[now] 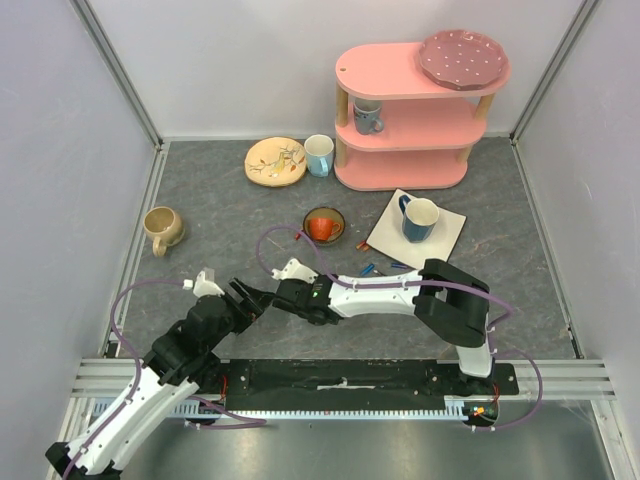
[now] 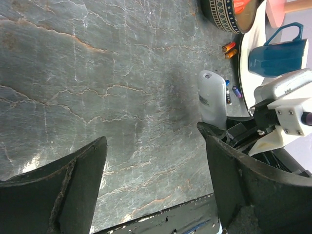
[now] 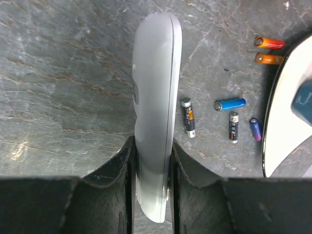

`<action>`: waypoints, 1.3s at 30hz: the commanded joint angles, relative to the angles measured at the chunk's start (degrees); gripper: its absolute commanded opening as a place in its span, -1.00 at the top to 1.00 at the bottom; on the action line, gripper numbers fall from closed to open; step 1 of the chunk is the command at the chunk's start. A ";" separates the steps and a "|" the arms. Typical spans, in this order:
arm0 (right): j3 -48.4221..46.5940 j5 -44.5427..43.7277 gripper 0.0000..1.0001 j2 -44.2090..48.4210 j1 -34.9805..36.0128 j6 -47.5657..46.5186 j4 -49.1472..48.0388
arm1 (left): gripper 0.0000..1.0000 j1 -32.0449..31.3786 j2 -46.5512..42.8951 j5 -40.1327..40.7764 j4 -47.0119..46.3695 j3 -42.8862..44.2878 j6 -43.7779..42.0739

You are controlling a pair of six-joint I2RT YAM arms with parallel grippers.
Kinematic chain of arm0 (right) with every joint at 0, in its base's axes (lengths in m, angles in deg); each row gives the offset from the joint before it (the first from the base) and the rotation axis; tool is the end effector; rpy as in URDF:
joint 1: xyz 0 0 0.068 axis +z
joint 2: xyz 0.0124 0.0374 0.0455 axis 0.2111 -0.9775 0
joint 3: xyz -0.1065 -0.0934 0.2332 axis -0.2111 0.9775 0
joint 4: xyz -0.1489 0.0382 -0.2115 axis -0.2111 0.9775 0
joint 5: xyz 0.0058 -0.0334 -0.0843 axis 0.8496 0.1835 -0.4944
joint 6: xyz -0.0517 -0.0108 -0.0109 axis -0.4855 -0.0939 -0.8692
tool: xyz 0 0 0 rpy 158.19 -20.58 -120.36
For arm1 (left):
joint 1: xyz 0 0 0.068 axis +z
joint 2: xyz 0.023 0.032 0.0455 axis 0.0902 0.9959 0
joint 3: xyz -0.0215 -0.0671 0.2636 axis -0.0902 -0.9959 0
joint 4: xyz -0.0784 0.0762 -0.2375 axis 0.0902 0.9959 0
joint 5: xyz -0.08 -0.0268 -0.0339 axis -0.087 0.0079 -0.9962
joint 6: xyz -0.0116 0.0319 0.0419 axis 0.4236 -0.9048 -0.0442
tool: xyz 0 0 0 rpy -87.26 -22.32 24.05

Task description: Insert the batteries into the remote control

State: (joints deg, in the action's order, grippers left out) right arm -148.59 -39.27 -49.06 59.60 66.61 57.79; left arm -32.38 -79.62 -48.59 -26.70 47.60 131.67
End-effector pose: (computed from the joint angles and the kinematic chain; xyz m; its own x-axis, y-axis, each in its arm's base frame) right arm 0.1360 0.3423 0.1598 -0.5551 -0.7109 -0.4318 -0.5258 0.7021 -0.4802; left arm 0.0770 -0.0505 0.1657 -0.5861 -0.7000 -0.4081 -0.2077 0.6166 -0.7594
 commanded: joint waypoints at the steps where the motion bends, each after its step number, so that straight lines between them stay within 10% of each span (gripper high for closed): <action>1: 1.33 2.44 0.93 0.26 0.10 0.37 -2.94 | -0.73 0.30 1.82 1.61 -0.76 -0.20 2.42; 11: 4.32 6.66 0.24 1.14 0.37 2.22 -4.61 | -0.73 0.30 3.94 0.55 -2.26 -0.55 2.59; 27: 3.10 10.62 -0.12 5.17 1.69 5.38 -4.43 | -0.78 0.30 3.06 0.73 -2.70 -0.37 1.27; 39: 5.00 1.06 -0.53 27.48 1.42 9.07 2.61 | -0.87 0.30 7.17 2.13 -5.86 0.94 -5.12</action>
State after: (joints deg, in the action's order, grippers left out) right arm -145.42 -30.96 -30.37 61.11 72.84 58.71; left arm -32.38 -75.18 -48.65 -28.64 47.10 131.91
